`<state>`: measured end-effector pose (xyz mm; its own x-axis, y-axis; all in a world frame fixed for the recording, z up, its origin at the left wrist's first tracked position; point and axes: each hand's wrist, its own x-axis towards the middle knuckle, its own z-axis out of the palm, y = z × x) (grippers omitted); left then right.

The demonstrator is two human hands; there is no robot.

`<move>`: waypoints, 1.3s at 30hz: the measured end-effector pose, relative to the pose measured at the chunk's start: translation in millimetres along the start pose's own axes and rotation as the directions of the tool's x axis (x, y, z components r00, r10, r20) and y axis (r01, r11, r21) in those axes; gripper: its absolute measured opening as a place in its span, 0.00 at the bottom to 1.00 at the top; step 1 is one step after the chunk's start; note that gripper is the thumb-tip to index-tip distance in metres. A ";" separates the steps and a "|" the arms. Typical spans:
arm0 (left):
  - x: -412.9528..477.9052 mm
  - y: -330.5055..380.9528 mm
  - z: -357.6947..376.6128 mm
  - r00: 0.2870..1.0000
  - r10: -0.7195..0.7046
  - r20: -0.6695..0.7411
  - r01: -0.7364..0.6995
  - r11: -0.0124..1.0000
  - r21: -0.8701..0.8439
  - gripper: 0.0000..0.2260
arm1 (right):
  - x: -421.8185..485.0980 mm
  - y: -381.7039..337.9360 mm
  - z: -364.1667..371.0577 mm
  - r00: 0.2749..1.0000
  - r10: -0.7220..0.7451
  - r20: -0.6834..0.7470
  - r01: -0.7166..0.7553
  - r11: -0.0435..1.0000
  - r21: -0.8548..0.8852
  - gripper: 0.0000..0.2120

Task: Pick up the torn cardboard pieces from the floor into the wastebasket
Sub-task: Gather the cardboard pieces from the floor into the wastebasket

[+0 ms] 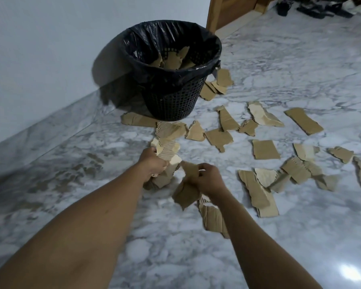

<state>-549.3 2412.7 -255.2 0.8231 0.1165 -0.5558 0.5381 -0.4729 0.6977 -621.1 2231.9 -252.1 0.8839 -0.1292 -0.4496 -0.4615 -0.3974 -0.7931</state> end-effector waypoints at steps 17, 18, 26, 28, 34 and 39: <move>-13.2 4.2 43.3 0.952 -0.161 0.261 0.062 0.934 0.351 0.15 | 7.2 24.2 -55.7 0.914 0.182 0.362 0.255 0.435 -0.864 0.31; -12.1 6.0 43.6 0.958 -0.136 0.253 0.036 0.930 0.365 0.16 | 5.8 28.0 -54.4 0.926 0.125 0.356 0.282 0.398 -0.873 0.27; -23.8 6.1 33.4 0.935 -0.213 0.283 -0.117 0.569 0.814 0.33 | 20.6 40.5 -49.9 0.958 0.011 0.288 0.256 0.426 -0.868 0.19; -29.5 -6.7 43.1 0.959 -0.112 0.259 -0.171 0.501 0.848 0.29 | 24.1 42.5 -51.8 0.961 0.032 0.276 0.232 0.454 -0.860 0.18; -26.8 -21.0 48.1 0.978 -0.066 0.198 -0.101 0.682 0.724 0.32 | 35.3 25.9 -75.1 0.977 0.061 0.204 0.089 0.753 -0.652 0.07; -20.1 -4.1 44.4 0.917 -0.064 0.393 -0.279 0.601 0.749 0.15 | 38.9 11.9 -120.8 0.993 0.109 0.034 -0.095 0.956 -0.279 0.20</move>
<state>-576.1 2373.5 -267.0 0.6492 -0.2060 -0.7322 -0.0423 -0.9709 0.2357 -583.0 2112.4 -229.4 0.8252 -0.1405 -0.5470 -0.5038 -0.6210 -0.6005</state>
